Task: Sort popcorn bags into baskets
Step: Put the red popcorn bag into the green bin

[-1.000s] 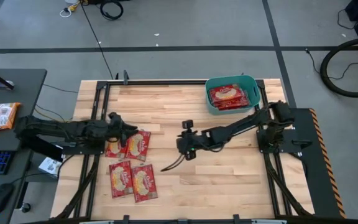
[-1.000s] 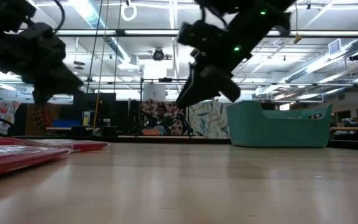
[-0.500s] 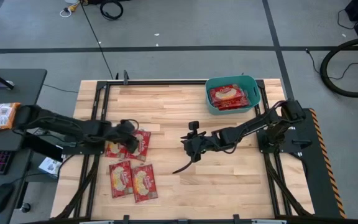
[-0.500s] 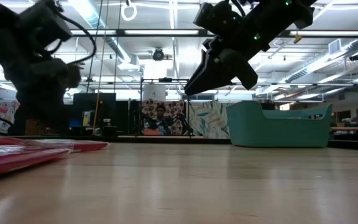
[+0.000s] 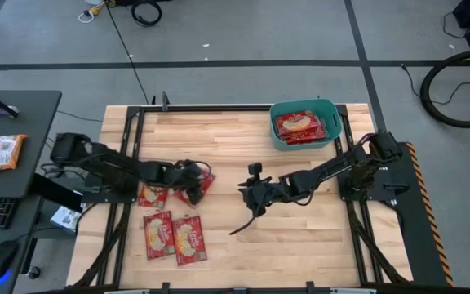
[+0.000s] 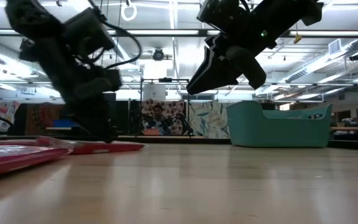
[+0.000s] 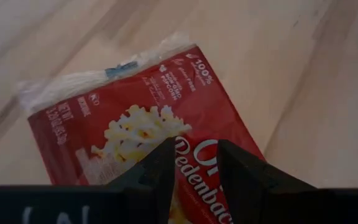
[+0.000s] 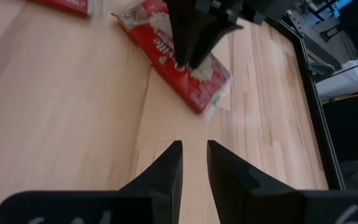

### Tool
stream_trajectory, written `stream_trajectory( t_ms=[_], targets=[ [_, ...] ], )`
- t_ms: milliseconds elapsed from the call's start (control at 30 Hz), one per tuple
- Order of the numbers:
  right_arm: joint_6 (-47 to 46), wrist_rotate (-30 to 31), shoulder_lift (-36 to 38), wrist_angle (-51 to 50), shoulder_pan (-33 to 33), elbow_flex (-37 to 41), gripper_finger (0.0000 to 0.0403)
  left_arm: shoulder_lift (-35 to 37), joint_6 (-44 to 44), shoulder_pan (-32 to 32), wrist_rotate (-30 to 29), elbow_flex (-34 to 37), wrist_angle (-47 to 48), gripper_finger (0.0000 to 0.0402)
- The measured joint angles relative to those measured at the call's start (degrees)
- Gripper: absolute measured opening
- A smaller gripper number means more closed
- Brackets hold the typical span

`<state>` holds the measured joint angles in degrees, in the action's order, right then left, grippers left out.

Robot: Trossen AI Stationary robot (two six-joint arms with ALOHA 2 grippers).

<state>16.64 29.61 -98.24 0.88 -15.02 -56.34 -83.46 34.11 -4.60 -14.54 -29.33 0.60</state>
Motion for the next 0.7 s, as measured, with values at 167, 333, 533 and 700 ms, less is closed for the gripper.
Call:
stream_trajectory(
  t_ms=[167, 333, 533, 700],
  targets=[
    [0.0, 0.8, 0.0, -1.7, -0.4, 0.0, 0.0078, -7.9, -5.5, 0.0, 1.8, -5.4, -7.8, 0.0126],
    [0.5, 0.8, 0.0, -2.3, -1.4, 0.0, 0.0078, -13.0, -11.5, 0.0, 6.1, -11.7, -9.4, 0.0126],
    [0.4, -0.3, 0.0, -2.8, -2.1, 0.0, 0.0078, -9.7, -17.6, -0.1, 8.2, -16.0, -7.3, 0.0126],
    [-1.4, -5.4, 0.0, -2.8, -2.1, 0.0, 0.0078, -4.8, -22.5, -0.6, 2.7, -15.1, -6.2, 0.0126]
  ],
)
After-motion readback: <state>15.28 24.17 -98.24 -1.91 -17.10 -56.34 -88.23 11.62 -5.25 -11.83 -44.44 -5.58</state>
